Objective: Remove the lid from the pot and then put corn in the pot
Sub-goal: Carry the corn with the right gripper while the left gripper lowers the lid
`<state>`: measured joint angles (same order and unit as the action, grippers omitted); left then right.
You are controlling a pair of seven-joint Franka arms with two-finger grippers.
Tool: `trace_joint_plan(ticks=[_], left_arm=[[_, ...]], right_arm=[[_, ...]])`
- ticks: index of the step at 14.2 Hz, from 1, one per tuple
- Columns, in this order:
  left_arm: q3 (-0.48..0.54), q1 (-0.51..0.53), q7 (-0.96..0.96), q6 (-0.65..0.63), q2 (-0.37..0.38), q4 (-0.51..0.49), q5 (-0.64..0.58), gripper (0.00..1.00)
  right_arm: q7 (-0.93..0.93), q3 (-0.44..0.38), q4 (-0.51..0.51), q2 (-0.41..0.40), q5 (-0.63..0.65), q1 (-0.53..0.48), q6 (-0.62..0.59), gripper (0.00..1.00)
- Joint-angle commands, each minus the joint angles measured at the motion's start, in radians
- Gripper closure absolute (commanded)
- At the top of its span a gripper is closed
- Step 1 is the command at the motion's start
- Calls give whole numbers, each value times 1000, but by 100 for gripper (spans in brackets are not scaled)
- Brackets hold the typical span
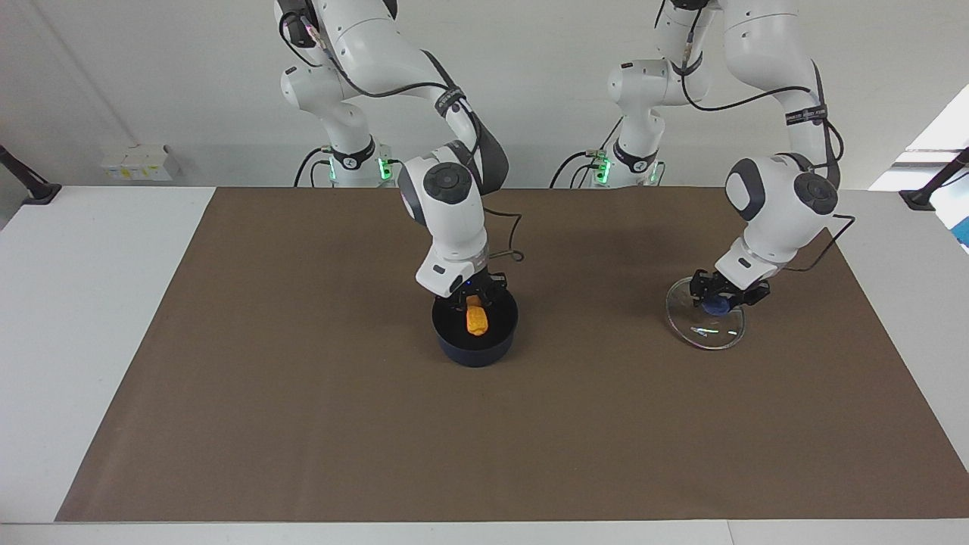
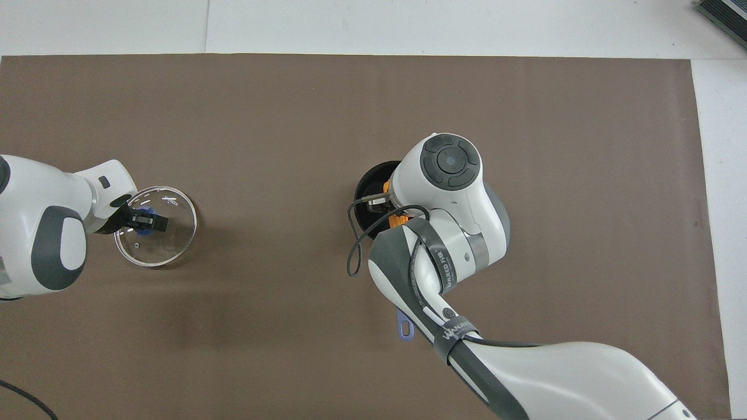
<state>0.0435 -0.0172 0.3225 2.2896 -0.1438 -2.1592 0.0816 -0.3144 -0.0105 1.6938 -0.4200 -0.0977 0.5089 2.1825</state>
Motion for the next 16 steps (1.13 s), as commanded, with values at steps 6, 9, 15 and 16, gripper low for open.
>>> trace_joint_plan(ticks=[6,9,15,16], left_arm=[[-8,2,8,10,-8,60,20,0],[-13,-35,-129,-83,-6,160,18,0],[-14,-35,-203,-300,-6,373,-26,0],[-16,-35,-224,-353,-6,424,-58,0]], right_arm=[[-5,3,-14,-6,-13,-27,10,90],[3,4,-10,-13,-13,-29,54,90],[20,4,-3,-33,-14,-23,86,71],[20,4,3,-33,-14,-23,86,42]])
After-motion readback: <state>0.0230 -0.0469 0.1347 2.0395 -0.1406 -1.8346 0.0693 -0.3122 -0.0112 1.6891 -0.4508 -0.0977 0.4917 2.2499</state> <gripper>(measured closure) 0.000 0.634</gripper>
